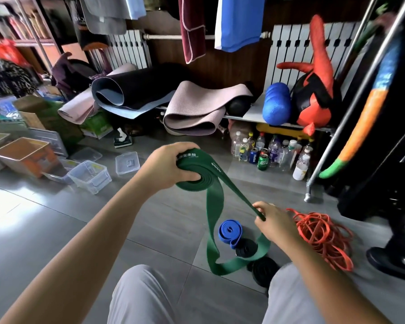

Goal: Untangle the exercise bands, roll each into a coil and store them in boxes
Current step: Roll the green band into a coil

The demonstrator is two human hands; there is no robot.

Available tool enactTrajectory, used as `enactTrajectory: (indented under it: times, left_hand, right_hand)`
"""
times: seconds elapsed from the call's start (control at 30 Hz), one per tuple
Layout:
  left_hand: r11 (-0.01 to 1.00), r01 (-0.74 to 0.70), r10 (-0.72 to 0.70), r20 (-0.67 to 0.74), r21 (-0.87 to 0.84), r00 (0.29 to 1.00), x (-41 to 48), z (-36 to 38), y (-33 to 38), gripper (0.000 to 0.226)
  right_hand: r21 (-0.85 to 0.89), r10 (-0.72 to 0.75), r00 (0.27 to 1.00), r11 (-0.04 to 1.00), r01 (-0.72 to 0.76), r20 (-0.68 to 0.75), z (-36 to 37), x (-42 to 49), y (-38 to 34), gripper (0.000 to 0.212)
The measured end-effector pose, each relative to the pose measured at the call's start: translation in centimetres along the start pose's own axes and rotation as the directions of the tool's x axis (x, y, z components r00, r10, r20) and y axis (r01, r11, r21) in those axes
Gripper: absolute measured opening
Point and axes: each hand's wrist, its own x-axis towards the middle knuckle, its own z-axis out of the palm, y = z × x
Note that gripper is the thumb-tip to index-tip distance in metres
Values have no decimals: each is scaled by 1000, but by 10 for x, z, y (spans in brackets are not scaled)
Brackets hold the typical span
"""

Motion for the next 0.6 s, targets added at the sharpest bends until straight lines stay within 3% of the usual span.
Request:
enactTrajectory:
  times: [0.1, 0.2, 0.23, 0.3, 0.33, 0.37, 0.5, 0.6]
  left_hand:
    - [996, 32, -34, -28, -80, 999, 4, -9, -6, 50]
    - [995, 55, -60, -51, -86, 997, 9, -15, -12, 48]
    - [995, 59, -64, -56, -75, 996, 10, -16, -14, 47]
    - [996, 66, -70, -63, -53, 996, 14, -19, -19, 47]
    - [996, 73, -76, -67, -46, 995, 16, -20, -22, 48]
    - [996, 80, -83, -74, -40, 994, 17, -22, -26, 49]
    - [994, 105, -109, -142, -35, 984, 22, -28, -35, 49]
    - [991, 129, -125, -170, 15, 977, 25, -33, -41, 47]
  right_hand:
    - [100, 86, 995, 991, -91, 48, 9, -1, 15, 33]
    - [400, 148, 989, 907, -136, -1, 3, 5, 19, 25]
    - [563, 189, 982, 811, -157, 1, -3, 6, 18, 20]
    - [875, 216, 970, 440, -200, 113, -19, 5, 14, 14]
    - [936, 195, 965, 272, -224, 174, -27, 3, 13, 13]
    - [949, 171, 963, 203, -241, 208, -34, 1, 13, 13]
    - [921, 68, 967, 292, -256, 247, -47, -2, 17, 16]
    - [938, -85, 952, 215, -270, 294, -52, -3, 17, 23]
